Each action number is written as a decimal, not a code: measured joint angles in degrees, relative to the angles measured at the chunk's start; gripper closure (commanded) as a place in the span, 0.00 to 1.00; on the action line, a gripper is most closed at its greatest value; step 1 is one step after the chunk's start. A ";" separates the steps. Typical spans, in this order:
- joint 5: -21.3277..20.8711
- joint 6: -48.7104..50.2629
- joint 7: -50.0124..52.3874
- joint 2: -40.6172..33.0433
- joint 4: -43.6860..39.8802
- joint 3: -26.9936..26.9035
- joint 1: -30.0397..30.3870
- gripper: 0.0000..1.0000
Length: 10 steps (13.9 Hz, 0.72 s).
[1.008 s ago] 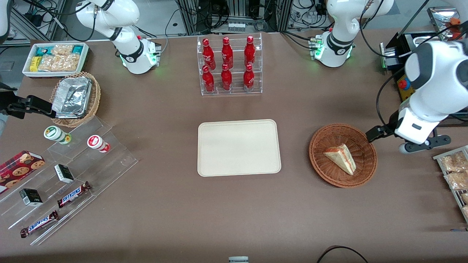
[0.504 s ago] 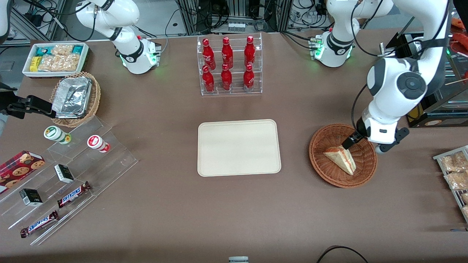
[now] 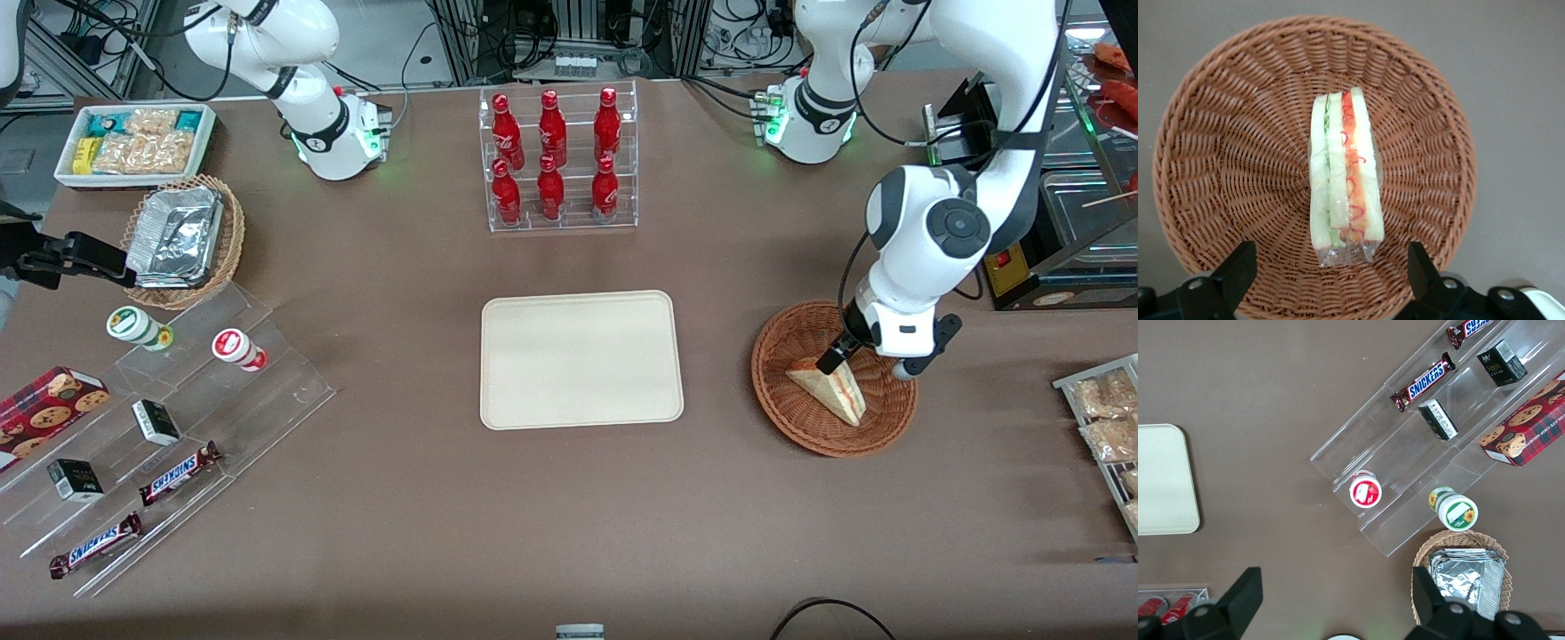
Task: Place sandwich from basket to tray
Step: 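Move the open left gripper down over the wrapped sandwich in the basket, then close the left gripper on the sandwich's wrapped end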
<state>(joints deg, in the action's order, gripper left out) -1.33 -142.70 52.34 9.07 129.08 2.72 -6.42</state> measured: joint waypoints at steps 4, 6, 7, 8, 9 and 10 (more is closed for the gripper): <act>-0.59 -2.51 0.08 3.14 0.12 -0.23 0.01 0.00; -0.67 -4.04 0.09 4.35 0.12 -0.42 0.02 0.07; -0.67 -4.56 0.11 4.70 0.12 -0.52 0.03 0.28; -0.68 -4.90 0.12 4.89 0.11 -0.63 0.04 0.60; -0.68 -5.05 0.14 4.97 0.07 -0.78 0.04 0.90; -0.68 -5.19 0.15 5.01 -0.08 -0.95 0.05 1.00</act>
<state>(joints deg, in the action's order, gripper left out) -2.01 -147.89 52.50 14.08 128.99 1.77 -6.37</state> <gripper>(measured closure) 0.137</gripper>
